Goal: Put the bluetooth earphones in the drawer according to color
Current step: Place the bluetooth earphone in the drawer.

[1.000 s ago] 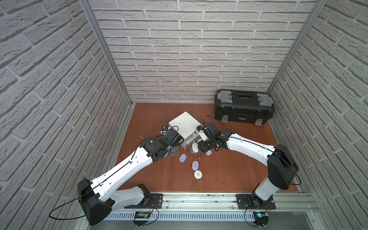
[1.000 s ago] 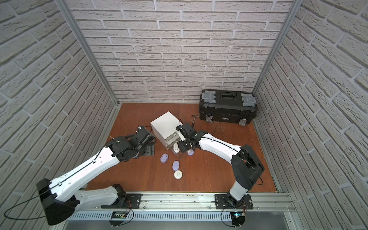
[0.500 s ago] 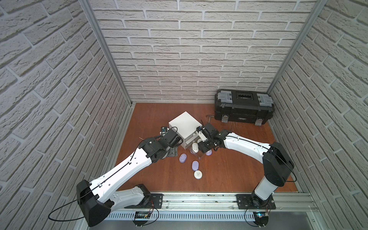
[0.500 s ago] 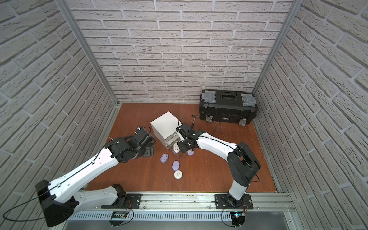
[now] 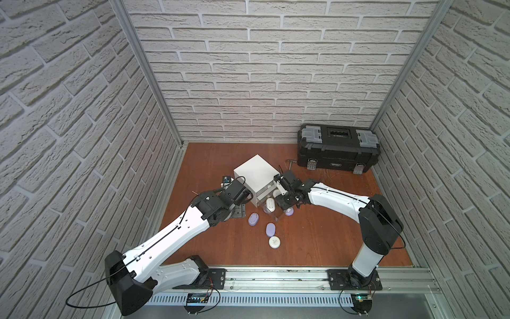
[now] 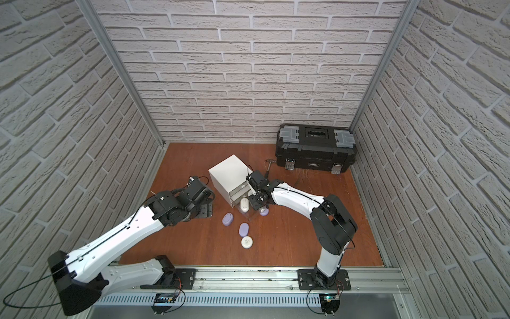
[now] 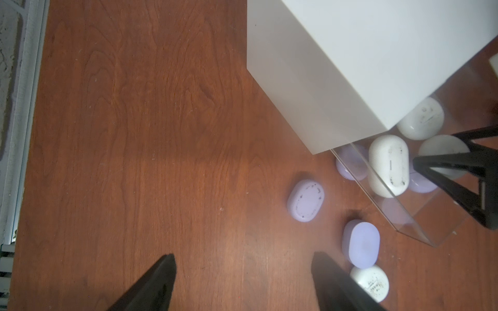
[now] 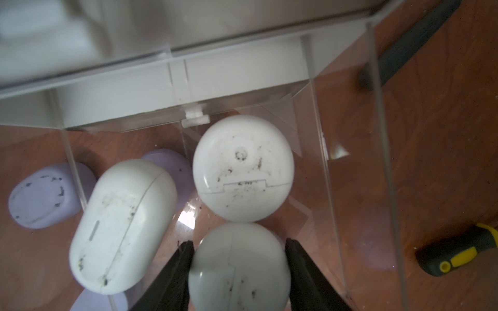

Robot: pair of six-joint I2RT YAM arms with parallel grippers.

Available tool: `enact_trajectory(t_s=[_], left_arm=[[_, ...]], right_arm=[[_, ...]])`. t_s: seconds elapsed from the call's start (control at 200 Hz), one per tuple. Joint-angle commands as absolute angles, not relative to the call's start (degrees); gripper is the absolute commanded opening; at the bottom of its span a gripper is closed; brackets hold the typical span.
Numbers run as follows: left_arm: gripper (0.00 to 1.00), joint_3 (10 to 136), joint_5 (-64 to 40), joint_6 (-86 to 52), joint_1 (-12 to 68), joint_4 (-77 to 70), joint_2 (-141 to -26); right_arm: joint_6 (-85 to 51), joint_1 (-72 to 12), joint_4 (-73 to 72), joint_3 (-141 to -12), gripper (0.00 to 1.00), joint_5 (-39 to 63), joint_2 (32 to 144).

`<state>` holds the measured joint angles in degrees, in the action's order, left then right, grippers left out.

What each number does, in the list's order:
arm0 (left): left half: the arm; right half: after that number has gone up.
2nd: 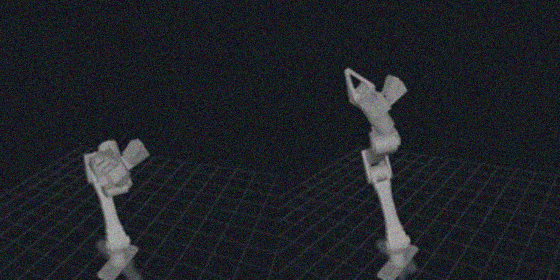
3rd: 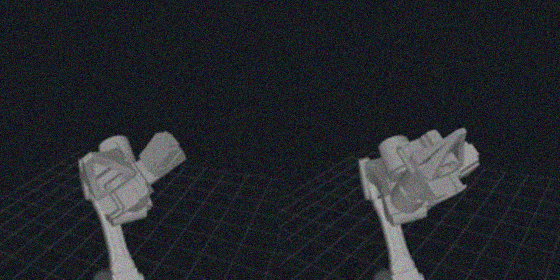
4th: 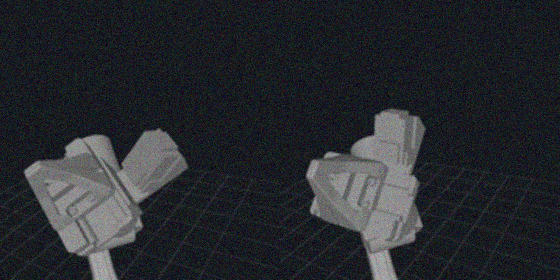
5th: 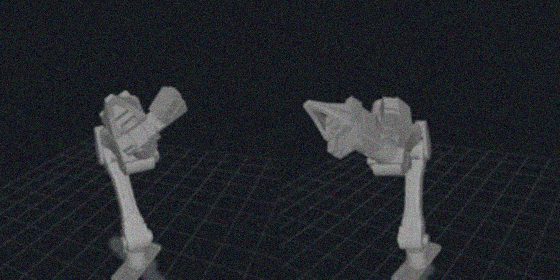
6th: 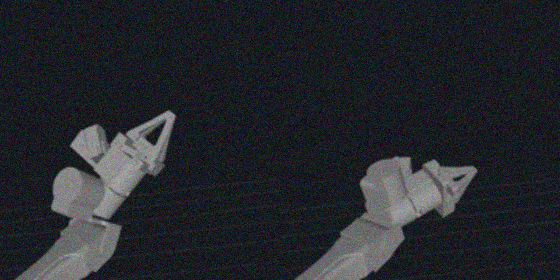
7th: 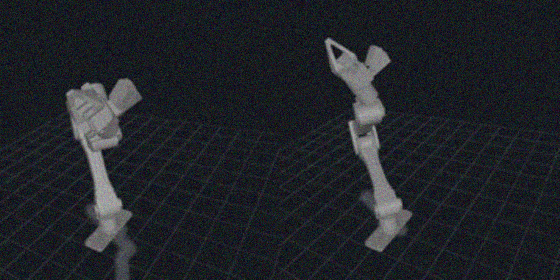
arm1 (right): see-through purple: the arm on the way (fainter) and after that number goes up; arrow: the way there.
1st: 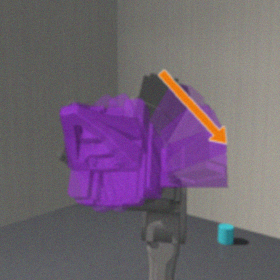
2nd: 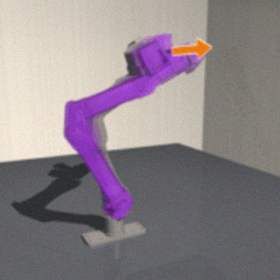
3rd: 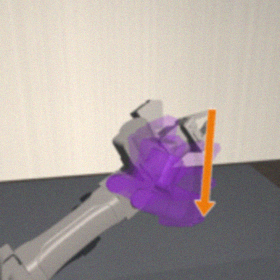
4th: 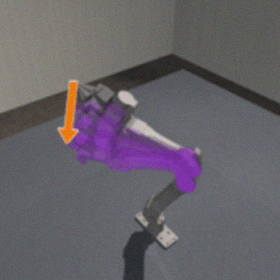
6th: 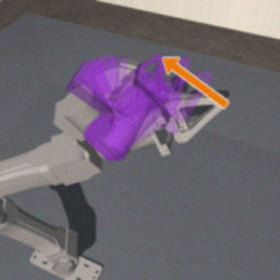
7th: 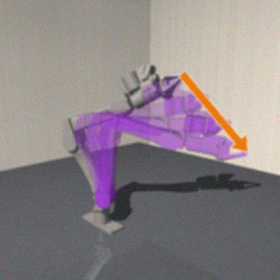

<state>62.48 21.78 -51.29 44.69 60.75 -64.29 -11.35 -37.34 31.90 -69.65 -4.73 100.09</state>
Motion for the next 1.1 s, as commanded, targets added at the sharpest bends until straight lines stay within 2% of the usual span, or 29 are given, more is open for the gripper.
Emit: enact_trajectory(t_s=[0.0,0.28,0.75,1.09], left_arm=[[0.84,61.9,22.5,-51.9,44.3,61.4,-63.6],[0.84,61.8,22.3,-51.9,44.3,61.4,-63.6],[0.84,61.4,22.4,-52.3,44.3,62.0,-63.1],[0.84,60.8,21.7,-53.1,45.5,60.9,-64.2]], right_arm=[[-11.2,-36.7,30.0,-69.2,0.46,-6.7,99.4],[-11.1,-36.3,29.8,-69.5,0.51,-6.9,100.3],[-11.2,-36.2,31.6,-70.3,0.66,-5.9,98.4],[-12.4,-36.4,28.9,-66.4,0.66,-5.6,81.0]])
